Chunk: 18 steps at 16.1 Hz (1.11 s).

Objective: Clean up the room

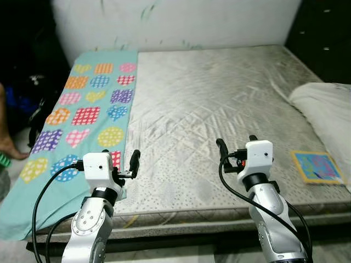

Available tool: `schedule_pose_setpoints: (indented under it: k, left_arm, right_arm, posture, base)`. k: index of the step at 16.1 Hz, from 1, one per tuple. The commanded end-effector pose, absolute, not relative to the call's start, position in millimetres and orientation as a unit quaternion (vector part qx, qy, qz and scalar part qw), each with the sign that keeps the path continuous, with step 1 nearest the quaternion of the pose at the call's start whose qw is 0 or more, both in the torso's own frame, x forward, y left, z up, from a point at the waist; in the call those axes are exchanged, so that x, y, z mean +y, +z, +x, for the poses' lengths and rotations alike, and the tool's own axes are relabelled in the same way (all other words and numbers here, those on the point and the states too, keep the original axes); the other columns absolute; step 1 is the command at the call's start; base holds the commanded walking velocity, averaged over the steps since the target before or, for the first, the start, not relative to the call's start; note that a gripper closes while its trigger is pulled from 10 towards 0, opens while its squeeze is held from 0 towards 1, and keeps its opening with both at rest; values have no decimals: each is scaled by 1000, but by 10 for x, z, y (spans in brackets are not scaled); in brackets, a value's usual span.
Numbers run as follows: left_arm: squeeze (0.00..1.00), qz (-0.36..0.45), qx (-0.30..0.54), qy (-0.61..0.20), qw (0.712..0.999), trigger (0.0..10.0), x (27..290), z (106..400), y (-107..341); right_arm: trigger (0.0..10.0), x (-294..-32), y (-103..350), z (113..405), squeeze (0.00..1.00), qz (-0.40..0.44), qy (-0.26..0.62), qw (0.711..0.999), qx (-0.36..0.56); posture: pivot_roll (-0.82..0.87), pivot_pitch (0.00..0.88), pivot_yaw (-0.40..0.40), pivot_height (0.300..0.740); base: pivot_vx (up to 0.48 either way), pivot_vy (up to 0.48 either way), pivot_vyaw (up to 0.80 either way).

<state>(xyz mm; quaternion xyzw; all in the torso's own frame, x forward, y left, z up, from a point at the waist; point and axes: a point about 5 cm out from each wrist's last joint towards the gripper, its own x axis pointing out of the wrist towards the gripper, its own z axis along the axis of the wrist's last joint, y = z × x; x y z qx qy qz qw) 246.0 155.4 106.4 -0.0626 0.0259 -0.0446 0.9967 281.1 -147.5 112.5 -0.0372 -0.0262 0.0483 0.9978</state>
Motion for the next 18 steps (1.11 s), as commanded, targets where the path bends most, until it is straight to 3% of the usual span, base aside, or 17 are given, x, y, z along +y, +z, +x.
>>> schedule_pose_setpoints:
  k: [1,15,18]
  left_arm:
    - [0,-59,21,-42,997,10000,1572,2465,1087]
    - [0,-83,30,-30,996,10000,1517,2493,1071]
    - [0,-87,31,-30,995,10000,1516,2493,1066]
  right_arm:
    - [10000,-1482,1149,2819,0,-38,50,997,-33]
    - [10000,-1479,1148,2821,0,-37,52,997,-38]
    - [10000,-1477,1144,2811,0,-39,54,997,-37]
  posture:
    - [-103,0,24,740]
    - [-113,0,18,740]
    - [-115,0,17,740]
  base:
    - [319,0,0]
    - [39,0,0]
    - [0,359,0]
